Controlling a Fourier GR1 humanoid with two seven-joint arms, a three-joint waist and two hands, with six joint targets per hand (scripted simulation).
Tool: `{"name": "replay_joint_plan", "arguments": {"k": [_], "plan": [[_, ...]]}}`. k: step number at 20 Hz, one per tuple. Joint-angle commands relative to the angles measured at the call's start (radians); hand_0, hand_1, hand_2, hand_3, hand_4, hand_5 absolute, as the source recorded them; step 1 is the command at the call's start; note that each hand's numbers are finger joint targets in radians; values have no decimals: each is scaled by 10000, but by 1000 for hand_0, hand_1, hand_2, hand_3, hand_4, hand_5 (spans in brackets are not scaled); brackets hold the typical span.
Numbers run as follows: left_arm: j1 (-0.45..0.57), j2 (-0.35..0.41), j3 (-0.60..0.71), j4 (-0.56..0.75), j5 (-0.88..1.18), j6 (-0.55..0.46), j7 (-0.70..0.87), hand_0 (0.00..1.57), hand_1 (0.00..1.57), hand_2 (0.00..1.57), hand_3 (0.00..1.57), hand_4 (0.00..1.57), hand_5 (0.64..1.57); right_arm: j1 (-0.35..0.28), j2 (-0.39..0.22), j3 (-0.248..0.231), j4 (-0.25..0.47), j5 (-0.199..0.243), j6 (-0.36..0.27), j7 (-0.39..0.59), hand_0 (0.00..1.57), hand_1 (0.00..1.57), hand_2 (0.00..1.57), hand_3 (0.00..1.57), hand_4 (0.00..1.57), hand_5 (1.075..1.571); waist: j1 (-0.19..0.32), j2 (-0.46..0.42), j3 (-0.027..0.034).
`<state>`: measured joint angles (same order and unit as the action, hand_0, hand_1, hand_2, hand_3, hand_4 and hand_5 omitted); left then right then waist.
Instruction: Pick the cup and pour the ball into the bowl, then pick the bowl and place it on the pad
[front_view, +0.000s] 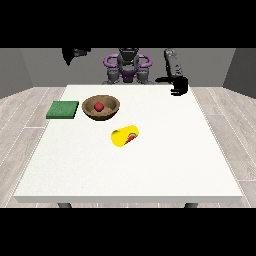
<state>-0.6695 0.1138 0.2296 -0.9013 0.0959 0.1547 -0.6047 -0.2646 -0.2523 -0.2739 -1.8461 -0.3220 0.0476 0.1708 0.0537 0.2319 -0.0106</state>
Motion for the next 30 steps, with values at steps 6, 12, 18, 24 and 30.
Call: {"name": "replay_joint_plan", "arguments": {"k": [6, 12, 18, 24, 30], "plan": [[-637, 2991, 1282, 881, 1789, -3946, 560, 0, 0, 0, 0, 0, 1537, -172, 575, 615, -10, 850, -795, -17, 0, 0, 0, 0, 484, 1569, 111, 914, 100], [-2309, 4260, 1295, 248, 1863, -3832, 2258, 0, 0, 0, 0, 0, 1521, -664, 993, 394, 2681, 816, -502, -1673, 0, 0, 0, 0, 412, 1568, 420, 1315, 127], [-2754, 5000, 1219, -103, 1694, -3631, 3124, 0, 0, 0, 0, 0, 1523, -931, 1201, 165, 5004, 526, 223, -3181, 0, 0, 0, 0, 386, 1570, 85, 1436, 122], [-2899, 5670, 1393, -542, 2160, -4095, 4150, 0, 0, 0, 0, 0, 1548, -926, 556, -447, 7400, 357, 1283, -4466, 0, 0, 0, 0, 277, 1571, 61, 1079, 122], [-4025, 5786, 1192, -997, 2278, -3642, 5208, 0, 0, 0, 0, 0, 1536, -2729, 608, -536, 9126, 416, 500, -3928, 0, 0, 0, 0, 374, 1570, 251, 1122, 120]]}}
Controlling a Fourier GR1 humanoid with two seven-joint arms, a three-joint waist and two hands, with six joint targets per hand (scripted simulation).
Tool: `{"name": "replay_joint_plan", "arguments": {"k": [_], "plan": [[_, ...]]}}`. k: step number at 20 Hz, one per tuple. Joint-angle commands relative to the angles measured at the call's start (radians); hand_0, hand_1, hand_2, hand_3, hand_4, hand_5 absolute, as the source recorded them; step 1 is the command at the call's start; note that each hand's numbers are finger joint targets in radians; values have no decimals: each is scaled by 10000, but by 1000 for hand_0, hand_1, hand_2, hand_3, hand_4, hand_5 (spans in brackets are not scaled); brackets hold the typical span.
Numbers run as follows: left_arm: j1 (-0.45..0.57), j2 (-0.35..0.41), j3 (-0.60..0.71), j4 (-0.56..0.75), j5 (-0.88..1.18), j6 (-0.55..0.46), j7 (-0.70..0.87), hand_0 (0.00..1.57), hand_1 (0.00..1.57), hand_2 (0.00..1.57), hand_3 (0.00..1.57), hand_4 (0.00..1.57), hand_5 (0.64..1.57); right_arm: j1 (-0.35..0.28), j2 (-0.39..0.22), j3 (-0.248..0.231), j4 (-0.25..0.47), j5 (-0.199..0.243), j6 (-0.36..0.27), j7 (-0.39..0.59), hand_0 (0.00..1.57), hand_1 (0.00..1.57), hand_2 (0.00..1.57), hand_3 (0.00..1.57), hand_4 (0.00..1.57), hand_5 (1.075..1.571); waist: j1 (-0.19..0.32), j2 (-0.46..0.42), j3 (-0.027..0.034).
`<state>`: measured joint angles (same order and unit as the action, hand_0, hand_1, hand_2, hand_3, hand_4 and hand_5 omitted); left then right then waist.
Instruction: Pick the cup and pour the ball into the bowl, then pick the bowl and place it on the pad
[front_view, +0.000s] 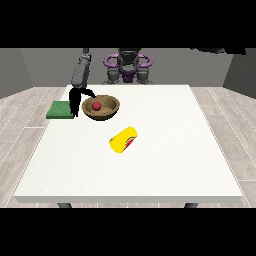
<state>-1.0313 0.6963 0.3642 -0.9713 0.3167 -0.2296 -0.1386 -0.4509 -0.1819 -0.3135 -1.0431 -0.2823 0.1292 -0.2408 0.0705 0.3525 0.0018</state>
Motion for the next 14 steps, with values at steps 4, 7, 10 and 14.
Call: {"name": "replay_joint_plan", "arguments": {"k": [4, 7, 10, 14], "plan": [[-275, 535, 261, -9, 486, -295, 774, 0, 0, 0, 0, 0, 1539, -843, -170, -261, 1876, -239, 198, -117, 0, 0, 0, 0, 401, 1571, -58, -99, -8], [-507, 744, 197, -607, 559, -320, 996, 0, 0, 0, 0, 0, 1534, -1250, -559, -623, 2713, -279, 441, -988, 0, 0, 0, 0, 380, 1571, 386, 490, 0], [-281, 633, 340, -583, 647, -338, 596, 0, 0, 0, 0, 0, 1531, -1078, -269, -416, 2691, -49, 252, -1434, 0, 0, 0, 0, 338, 1569, 311, 691, -6], [-664, 1074, 501, -676, 892, -436, 1082, 0, 0, 0, 0, 0, 1528, -1330, -432, -614, 3004, -307, 472, -1321, 0, 0, 0, 0, 284, 1566, 331, 739, -5]]}}
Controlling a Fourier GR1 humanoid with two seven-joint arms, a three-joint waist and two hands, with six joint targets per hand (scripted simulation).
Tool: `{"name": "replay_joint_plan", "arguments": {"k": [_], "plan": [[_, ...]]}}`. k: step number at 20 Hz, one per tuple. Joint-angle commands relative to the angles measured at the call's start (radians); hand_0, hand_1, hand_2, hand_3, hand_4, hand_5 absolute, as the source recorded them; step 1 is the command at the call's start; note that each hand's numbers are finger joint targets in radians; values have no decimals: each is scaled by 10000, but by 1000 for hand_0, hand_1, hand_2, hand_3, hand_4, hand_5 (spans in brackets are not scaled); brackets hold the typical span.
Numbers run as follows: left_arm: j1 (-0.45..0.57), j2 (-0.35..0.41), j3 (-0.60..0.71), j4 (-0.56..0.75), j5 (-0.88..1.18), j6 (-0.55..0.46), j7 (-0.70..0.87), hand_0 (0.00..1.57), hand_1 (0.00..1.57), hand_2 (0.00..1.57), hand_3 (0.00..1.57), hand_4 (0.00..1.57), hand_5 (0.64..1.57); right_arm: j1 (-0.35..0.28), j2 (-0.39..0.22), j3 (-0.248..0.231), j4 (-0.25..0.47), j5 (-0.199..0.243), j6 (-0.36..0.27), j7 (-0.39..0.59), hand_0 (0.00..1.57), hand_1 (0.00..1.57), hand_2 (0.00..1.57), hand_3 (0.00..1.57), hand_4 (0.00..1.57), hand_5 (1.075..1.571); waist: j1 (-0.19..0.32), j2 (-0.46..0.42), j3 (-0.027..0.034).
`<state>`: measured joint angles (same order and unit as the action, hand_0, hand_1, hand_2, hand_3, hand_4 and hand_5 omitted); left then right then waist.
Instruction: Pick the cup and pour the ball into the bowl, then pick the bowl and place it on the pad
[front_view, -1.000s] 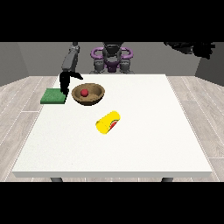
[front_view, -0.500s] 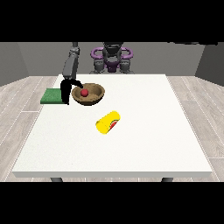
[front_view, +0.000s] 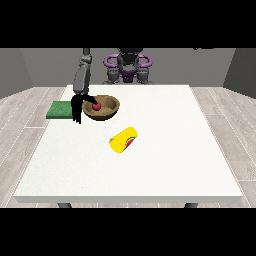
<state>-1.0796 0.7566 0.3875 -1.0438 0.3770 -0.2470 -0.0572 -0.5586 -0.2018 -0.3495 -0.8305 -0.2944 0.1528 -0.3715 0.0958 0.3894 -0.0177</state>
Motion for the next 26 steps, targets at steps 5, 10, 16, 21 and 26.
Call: {"name": "replay_joint_plan", "arguments": {"k": [5, 10, 16, 21, 26], "plan": [[-711, 168, -83, -142, 335, -81, 603, 0, 0, 0, 0, 0, 1541, -906, 745, 198, 839, 346, -1278, -89, 0, 0, 0, 0, 405, 1570, 406, 441, 189], [-652, 278, -120, 49, 371, -244, 757, 0, 0, 0, 0, 0, 1540, -1125, 757, 379, 848, 573, -1943, 739, 0, 0, 0, 0, 437, 1570, 591, 47, 183], [-678, 207, 11, 13, 482, -251, 457, 0, 0, 0, 0, 0, 1537, -611, 944, 547, 1085, 1136, -2970, 977, 1571, 1571, 1571, 861, 868, 1421, 630, 424, 173], [7, 301, 221, 431, 665, -730, 334, 0, 0, 0, 0, 0, 1547, 162, -7, 1109, 787, 2267, -3579, 1666, 1571, 1571, 1571, 1571, 1175, 1448, 685, -379, 155], [643, 645, 560, 1931, 303, -896, -420, 0, 0, 0, 0, 0, 1548, -586, -499, 1997, -387, 2980, -3849, 4229, 1571, 1571, 1571, 1571, 1226, 1472, -306, -1261, 139]]}}
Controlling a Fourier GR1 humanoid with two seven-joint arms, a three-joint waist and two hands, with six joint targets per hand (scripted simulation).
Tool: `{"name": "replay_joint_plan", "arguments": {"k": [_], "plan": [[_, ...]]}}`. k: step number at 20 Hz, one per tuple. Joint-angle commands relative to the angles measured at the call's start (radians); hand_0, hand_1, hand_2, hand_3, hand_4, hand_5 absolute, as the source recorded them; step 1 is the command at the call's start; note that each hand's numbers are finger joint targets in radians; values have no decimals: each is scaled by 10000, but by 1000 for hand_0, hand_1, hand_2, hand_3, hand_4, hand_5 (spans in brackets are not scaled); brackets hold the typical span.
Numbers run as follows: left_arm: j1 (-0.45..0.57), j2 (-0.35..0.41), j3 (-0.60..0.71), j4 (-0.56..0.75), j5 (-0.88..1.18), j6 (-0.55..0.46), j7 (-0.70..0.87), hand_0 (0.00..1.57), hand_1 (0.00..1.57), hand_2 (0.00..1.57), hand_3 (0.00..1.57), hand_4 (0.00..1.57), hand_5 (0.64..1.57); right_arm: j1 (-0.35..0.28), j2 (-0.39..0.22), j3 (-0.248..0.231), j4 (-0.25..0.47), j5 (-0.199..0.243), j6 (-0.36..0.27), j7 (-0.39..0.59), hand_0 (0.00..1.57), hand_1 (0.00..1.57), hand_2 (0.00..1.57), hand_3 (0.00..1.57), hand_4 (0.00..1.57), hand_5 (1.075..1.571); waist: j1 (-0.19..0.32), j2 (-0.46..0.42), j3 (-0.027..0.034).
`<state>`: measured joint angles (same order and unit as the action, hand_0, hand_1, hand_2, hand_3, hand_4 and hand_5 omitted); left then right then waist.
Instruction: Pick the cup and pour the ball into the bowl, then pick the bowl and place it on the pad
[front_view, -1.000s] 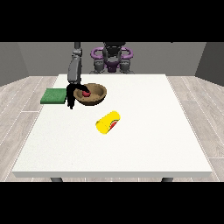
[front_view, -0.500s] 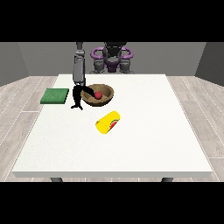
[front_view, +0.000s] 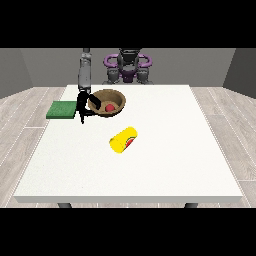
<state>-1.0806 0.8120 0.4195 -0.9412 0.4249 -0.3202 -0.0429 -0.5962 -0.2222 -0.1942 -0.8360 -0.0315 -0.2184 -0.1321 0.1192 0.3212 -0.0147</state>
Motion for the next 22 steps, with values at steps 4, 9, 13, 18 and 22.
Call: {"name": "replay_joint_plan", "arguments": {"k": [4, 9, 13, 18, 22], "plan": [[1102, 676, 498, 2089, -326, -571, -845, 0, 0, 0, 0, 0, 1546, -1086, -692, 1211, -1202, 878, 151, 3853, 1571, 1571, 1571, 1571, 1261, 1470, -1278, -1128, 111], [1194, 1543, 1037, 2328, -74, -959, -1376, 0, 0, 0, 0, 0, 1542, -1018, -1047, 674, -1080, 318, 936, 3443, 1571, 1571, 1571, 1571, 1283, 1481, -1508, -382, 144], [1121, 1407, 843, 2016, -130, -677, -1332, 0, 0, 0, 0, 0, 1539, -1213, -1241, 514, -538, 430, 954, 3362, 1571, 1571, 1571, 1571, 1287, 1507, -1405, -262, 151], [1668, 1135, 669, 1946, -508, -422, -2108, 0, 0, 0, 0, 0, 1539, -898, -1663, 658, -606, 816, 1154, 2757, 1571, 1571, 1571, 1571, 1295, 1514, -1725, -161, 149], [1482, 1231, 732, 1354, -210, -125, -1360, 0, 0, 0, 0, 0, 1535, -504, -2875, -211, 456, 269, 2401, 1415, 1571, 1571, 1571, 1571, 1297, 1534, -1659, -106, 166]]}}
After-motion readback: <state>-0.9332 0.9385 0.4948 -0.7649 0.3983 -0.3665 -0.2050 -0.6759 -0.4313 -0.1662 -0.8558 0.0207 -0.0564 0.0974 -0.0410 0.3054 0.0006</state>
